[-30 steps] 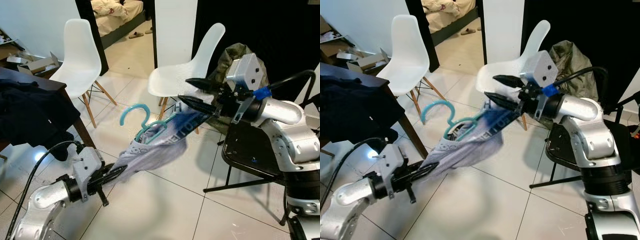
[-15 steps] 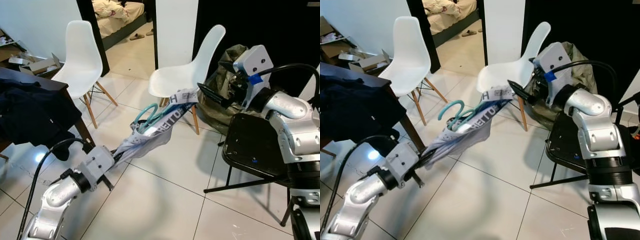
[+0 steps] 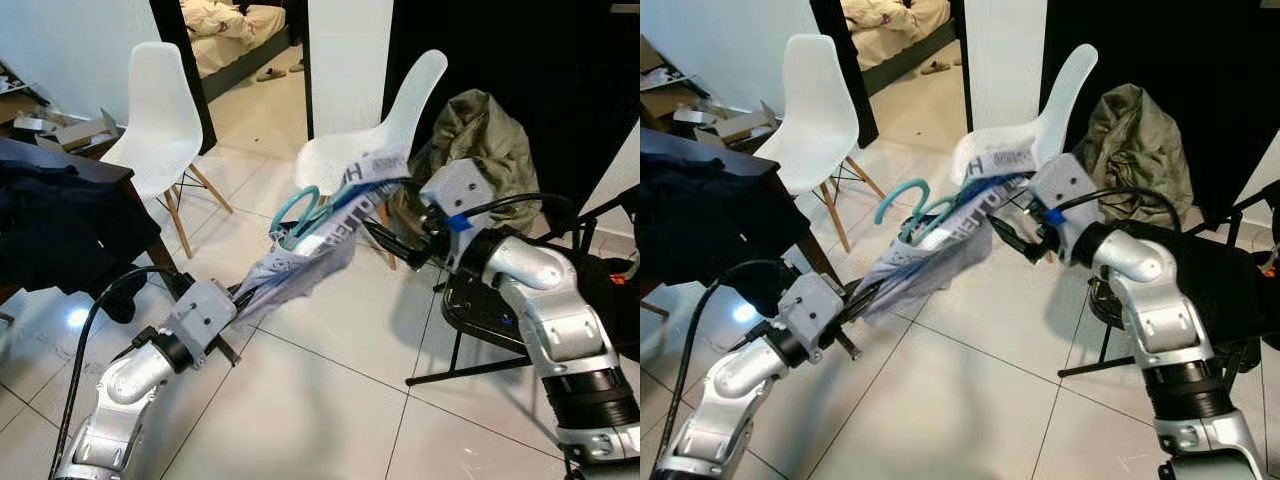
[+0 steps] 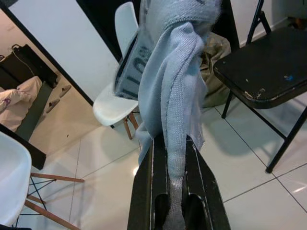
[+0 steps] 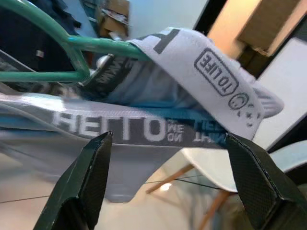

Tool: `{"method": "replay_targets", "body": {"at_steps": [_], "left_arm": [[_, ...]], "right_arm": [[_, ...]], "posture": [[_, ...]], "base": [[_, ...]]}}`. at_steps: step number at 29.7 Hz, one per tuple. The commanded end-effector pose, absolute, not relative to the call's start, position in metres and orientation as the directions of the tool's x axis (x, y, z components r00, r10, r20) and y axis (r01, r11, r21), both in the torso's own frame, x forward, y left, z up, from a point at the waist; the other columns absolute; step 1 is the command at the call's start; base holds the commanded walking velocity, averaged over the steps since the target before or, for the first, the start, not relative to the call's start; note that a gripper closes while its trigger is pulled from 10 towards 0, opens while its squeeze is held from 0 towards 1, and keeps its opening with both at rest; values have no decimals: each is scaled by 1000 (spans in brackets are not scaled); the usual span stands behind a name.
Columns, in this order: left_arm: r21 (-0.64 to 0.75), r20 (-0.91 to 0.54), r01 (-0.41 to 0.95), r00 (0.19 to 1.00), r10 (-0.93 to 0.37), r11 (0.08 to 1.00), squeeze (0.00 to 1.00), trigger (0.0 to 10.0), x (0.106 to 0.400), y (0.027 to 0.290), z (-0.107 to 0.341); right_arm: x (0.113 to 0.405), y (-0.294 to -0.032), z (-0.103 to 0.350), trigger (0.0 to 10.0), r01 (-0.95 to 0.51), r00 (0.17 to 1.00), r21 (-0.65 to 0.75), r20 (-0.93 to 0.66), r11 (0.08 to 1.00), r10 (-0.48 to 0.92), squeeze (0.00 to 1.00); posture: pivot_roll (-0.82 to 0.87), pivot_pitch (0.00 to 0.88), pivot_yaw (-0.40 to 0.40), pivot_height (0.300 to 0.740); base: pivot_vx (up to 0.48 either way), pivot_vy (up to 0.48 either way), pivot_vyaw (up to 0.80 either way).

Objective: Hang hanger

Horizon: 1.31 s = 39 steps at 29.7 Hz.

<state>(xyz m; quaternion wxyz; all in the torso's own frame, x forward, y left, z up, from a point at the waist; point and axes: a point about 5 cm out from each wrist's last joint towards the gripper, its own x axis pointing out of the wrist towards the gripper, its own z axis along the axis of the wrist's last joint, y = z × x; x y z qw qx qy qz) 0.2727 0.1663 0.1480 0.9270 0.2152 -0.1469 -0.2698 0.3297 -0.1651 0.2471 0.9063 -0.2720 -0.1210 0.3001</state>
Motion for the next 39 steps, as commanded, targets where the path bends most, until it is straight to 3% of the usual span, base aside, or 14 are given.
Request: {"method": "replay_targets", "body": {"at_steps": [1,6,10,13,17,25,31,32,39], "left_arm": [[466,177,428,812,-556,774,0,10000,273,166,148],[467,185,435,803,-566,770,0,10000,273,163,149],[466,186,436,802,-567,770,0,10000,273,163,149],[461,183,454,793,-582,763,0,10000,272,159,148],[457,180,467,785,-593,757,0,10000,271,156,147],[449,180,487,772,-609,749,0,10000,269,152,147],[443,189,497,762,-620,746,0,10000,268,149,149],[443,189,499,760,-622,744,0,10000,268,148,149],[439,191,506,755,-628,742,0,10000,267,147,150]], "right_arm": [[331,-159,246,10000,-457,793,-599,60,658,606,0],[339,-163,248,10000,-328,859,-623,117,710,499,0],[339,-165,250,10000,-296,871,-613,143,733,471,0],[341,-176,260,10000,-159,900,-622,228,767,372,0],[342,-180,264,10000,-89,903,-634,275,768,331,0],[342,-172,266,10000,-73,888,-651,303,756,347,0],[342,-158,257,9961,-108,875,-724,257,681,411,0],[343,-158,257,0,-104,873,-731,257,674,414,0],[344,-159,256,0,-83,872,-753,263,652,414,0]], "posture": [[2,101,51,740],[4,99,51,740],[4,99,51,740],[5,98,59,740],[8,97,62,740],[10,98,66,740],[12,99,64,740],[12,99,64,740],[15,99,61,740]], "base": [[0,0,0],[0,0,0],[0,0,0],[0,0,0],[0,0,0],[0,0,0],[0,0,0],[0,0,0],[0,0,0]]}}
